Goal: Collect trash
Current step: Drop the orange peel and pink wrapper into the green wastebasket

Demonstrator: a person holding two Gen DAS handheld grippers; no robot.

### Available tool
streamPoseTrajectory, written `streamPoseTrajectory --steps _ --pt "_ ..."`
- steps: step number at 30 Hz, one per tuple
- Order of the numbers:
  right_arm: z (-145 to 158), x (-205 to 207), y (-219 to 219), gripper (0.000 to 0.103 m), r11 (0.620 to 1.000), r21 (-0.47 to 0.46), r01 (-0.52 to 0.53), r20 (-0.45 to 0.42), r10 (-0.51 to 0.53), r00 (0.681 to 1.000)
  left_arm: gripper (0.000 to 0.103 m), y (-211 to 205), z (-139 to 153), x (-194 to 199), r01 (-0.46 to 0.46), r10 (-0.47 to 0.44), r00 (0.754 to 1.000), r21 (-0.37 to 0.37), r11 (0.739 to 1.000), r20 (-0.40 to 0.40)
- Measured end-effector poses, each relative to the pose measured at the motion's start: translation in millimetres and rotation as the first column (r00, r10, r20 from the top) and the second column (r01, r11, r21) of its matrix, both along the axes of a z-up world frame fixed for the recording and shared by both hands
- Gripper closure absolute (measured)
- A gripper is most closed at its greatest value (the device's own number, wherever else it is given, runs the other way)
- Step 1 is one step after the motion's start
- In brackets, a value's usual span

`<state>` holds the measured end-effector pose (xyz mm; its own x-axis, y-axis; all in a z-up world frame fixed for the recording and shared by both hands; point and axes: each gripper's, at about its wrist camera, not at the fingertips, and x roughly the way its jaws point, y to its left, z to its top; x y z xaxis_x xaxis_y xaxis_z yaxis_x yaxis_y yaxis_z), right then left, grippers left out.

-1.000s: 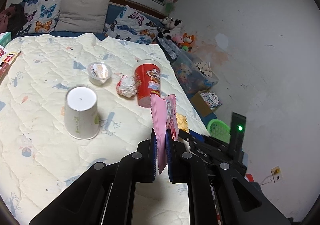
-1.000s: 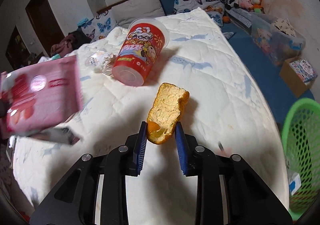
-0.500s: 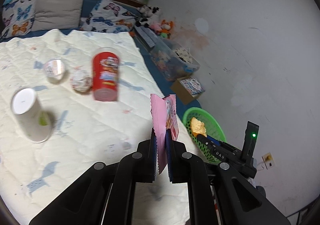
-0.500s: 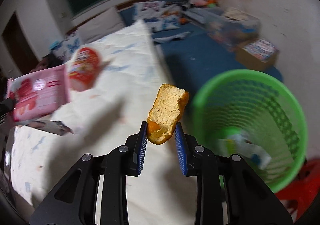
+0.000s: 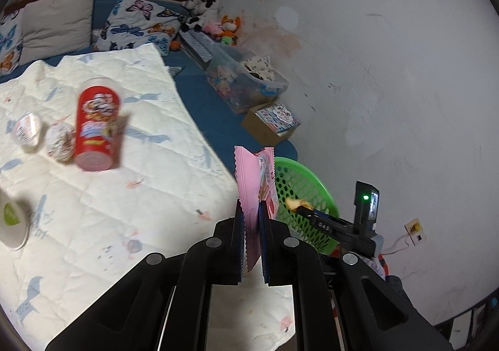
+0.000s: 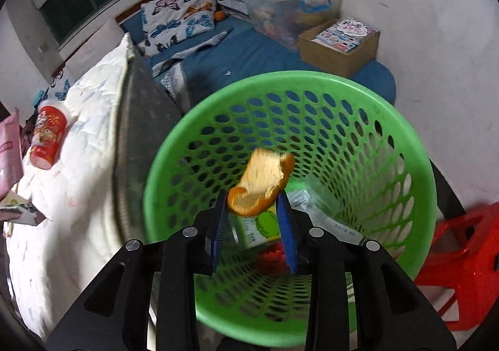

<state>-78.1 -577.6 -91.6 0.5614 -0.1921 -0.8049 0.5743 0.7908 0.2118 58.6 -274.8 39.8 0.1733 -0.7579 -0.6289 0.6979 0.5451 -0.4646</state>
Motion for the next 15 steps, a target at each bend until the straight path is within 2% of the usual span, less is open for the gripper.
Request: streamPoseTrajectory --steps 7,15 --pt "12 -15 -4 0.059 1.000 -0.001 0.019 0.049 -0.019 0.999 0.094 -43 -2 -11 0.063 -0.063 0.998 0.027 0.998 0.010" --pt "40 -52 -8 0.059 0.997 -0.048 0.058 0.103 -0.052 0.993 0.094 -100 -17 -22 0.138 -0.138 0.990 0.069 0.988 -0.008"
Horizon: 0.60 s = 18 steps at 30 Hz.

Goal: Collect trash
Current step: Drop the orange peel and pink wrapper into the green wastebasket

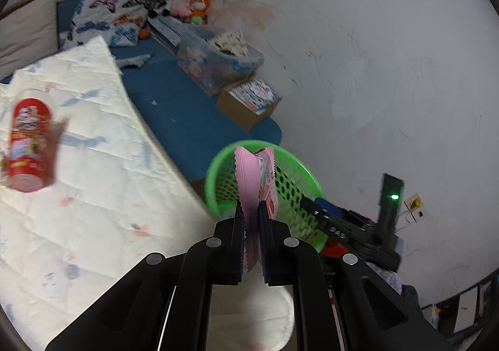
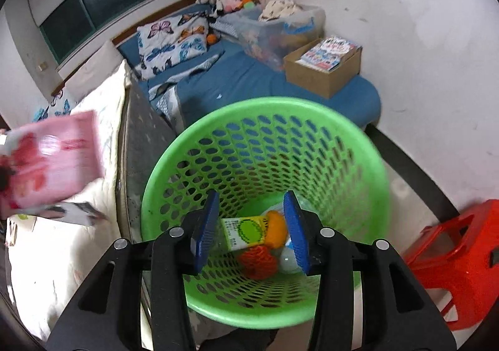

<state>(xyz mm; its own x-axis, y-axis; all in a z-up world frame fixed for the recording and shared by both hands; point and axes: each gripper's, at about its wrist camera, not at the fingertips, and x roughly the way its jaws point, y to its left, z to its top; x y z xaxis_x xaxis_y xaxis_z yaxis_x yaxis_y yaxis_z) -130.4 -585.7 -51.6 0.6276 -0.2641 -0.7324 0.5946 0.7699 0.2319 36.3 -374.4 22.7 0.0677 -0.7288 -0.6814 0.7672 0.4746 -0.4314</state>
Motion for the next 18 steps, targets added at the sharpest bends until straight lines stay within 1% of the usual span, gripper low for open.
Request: streamPoseTrajectory --steps 2,7,10,13,14,15,16,18 --pt "4 -9 -2 0.051 1.000 -0.011 0.016 0.009 -0.016 1.000 0.094 -15 -5 -3 0.013 -0.013 1.000 0.017 1.000 0.001" --pt "9 -31 -7 0.051 0.998 -0.044 0.043 0.011 -0.042 0.999 0.094 -49 -22 -12 0.044 -0.043 0.999 0.067 0.997 -0.013" --pt "7 -39 -10 0.051 0.998 -0.035 0.059 0.016 -0.059 0.998 0.094 -67 -32 -14 0.058 -0.056 0.998 0.099 0.993 -0.020" --pt "4 -45 -13 0.051 0.997 -0.019 0.069 0.019 -0.069 0.997 0.090 -85 -42 -15 0.064 -0.061 0.998 0.136 0.989 -0.024" --pt "3 -47 -14 0.051 0.997 -0.017 0.070 0.017 -0.070 0.997 0.087 -88 -43 -14 0.064 -0.061 0.998 0.140 0.988 -0.028" --pt "1 -48 -14 0.051 0.997 -0.017 0.070 0.015 -0.070 0.997 0.080 -92 -46 -13 0.068 -0.063 0.997 0.145 0.987 -0.036" --pt "1 -49 -14 0.051 0.997 -0.017 0.071 0.013 -0.071 0.997 0.078 -95 -48 -13 0.072 -0.067 0.997 0.148 0.986 -0.039" --pt "0 -51 -14 0.051 0.997 -0.012 0.070 0.016 -0.070 0.997 0.066 -99 -51 -11 0.076 -0.071 0.997 0.152 0.985 -0.033"
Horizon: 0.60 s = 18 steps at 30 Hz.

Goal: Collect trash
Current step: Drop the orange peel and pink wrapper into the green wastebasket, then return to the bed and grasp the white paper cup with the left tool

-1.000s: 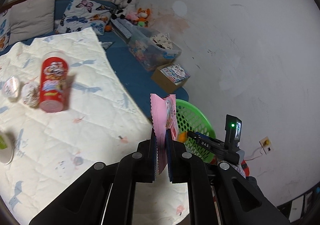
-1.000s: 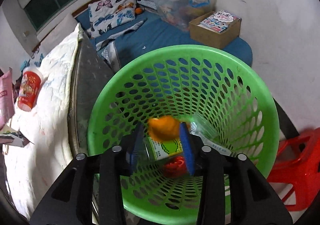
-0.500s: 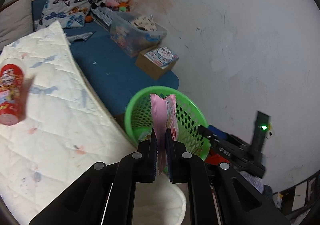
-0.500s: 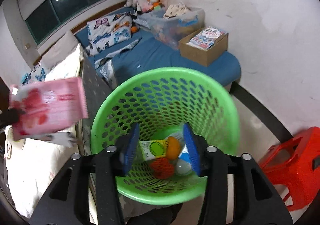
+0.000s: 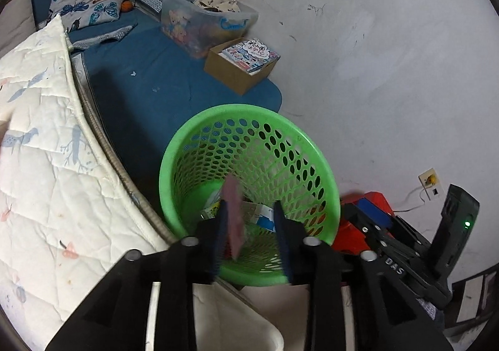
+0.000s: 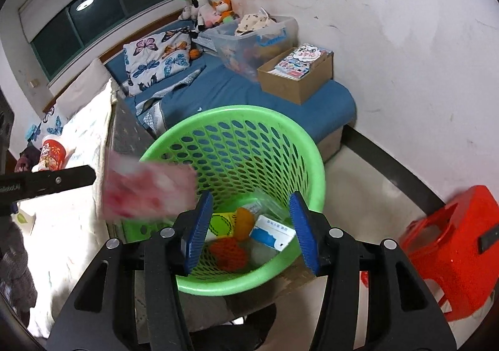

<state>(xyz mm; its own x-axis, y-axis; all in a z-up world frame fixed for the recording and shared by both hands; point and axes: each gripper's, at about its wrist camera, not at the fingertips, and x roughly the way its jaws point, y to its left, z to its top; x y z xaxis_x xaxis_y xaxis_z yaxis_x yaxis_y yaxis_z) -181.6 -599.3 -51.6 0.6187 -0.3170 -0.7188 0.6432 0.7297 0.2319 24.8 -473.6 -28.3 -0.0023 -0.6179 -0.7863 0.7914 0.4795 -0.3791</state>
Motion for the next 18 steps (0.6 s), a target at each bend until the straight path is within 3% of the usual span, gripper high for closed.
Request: streamPoseTrajectory --steps 4,10,18 --pt "0 -2 2 0.051 1.000 0.000 0.000 0.002 0.000 1.000 0.050 3 -2 0 -0.009 0.009 1.000 0.004 1.000 0.016" --pt "5 2 13 0.051 1.000 -0.007 -0.026 0.005 0.026 1.000 0.050 34 4 4 -0.051 0.050 0.997 0.010 0.999 0.058" --pt "20 26 47 0.049 0.993 -0.035 -0.108 0.008 0.109 0.994 0.049 110 20 17 -0.156 0.157 0.981 -0.016 0.988 0.116"
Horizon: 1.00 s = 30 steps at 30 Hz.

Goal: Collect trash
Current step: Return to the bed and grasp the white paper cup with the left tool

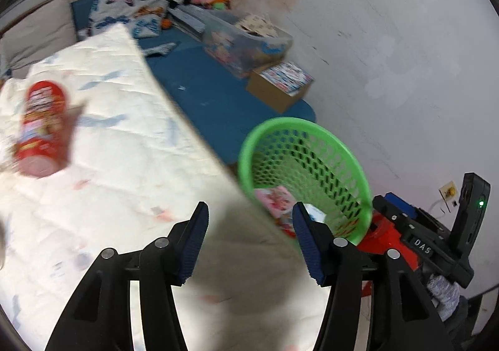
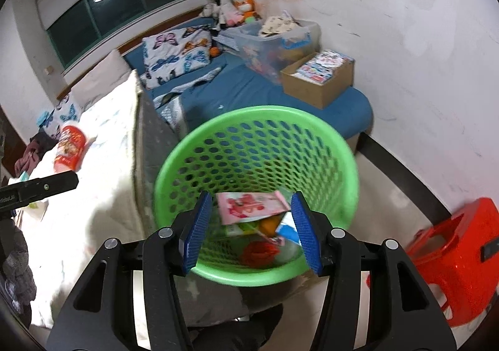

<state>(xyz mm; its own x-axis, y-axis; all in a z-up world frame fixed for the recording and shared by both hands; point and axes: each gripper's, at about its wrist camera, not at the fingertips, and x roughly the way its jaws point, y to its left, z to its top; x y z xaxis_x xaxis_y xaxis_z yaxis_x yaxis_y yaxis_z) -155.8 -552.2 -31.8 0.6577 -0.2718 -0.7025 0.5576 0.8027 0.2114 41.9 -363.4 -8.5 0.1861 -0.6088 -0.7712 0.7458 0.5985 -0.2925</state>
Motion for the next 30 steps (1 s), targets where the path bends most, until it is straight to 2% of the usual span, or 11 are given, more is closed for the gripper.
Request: streamPoseTrajectory --steps 5,10,16,20,22,23,27,30 --pt "4 27 28 0.045 0.997 -0.014 -0.071 -0.009 0.071 0.997 0.048 58 5 17 -0.101 0.102 0.995 -0.020 0.995 0.004" --pt "8 56 55 0.042 0.990 -0.014 -0.139 -0.005 0.139 0.990 0.046 111 13 31 -0.202 0.203 0.978 -0.025 0.979 0.053" --pt "11 94 86 0.041 0.975 -0.013 -0.223 -0.008 0.223 0.975 0.042 175 24 49 -0.327 0.328 0.937 -0.031 0.945 0.120" --pt "16 116 108 0.041 0.960 -0.019 -0.279 -0.004 0.279 0.960 0.040 222 30 62 -0.416 0.416 0.893 -0.037 0.908 0.169" --pt "18 126 119 0.040 0.952 -0.024 -0.305 -0.004 0.305 0.952 0.036 241 29 70 -0.452 0.451 0.875 -0.036 0.891 0.175" --pt "19 130 122 0.040 0.949 -0.025 -0.314 -0.004 0.314 0.949 0.031 250 29 72 -0.464 0.463 0.869 -0.037 0.885 0.176" --pt "23 151 145 0.039 0.933 -0.034 -0.359 -0.009 0.359 0.933 0.026 280 20 83 -0.503 0.495 0.845 -0.011 0.864 0.201" --pt "26 165 158 0.038 0.921 -0.048 -0.387 -0.016 0.386 0.922 0.020 293 10 93 -0.504 0.493 0.848 0.006 0.864 0.197"
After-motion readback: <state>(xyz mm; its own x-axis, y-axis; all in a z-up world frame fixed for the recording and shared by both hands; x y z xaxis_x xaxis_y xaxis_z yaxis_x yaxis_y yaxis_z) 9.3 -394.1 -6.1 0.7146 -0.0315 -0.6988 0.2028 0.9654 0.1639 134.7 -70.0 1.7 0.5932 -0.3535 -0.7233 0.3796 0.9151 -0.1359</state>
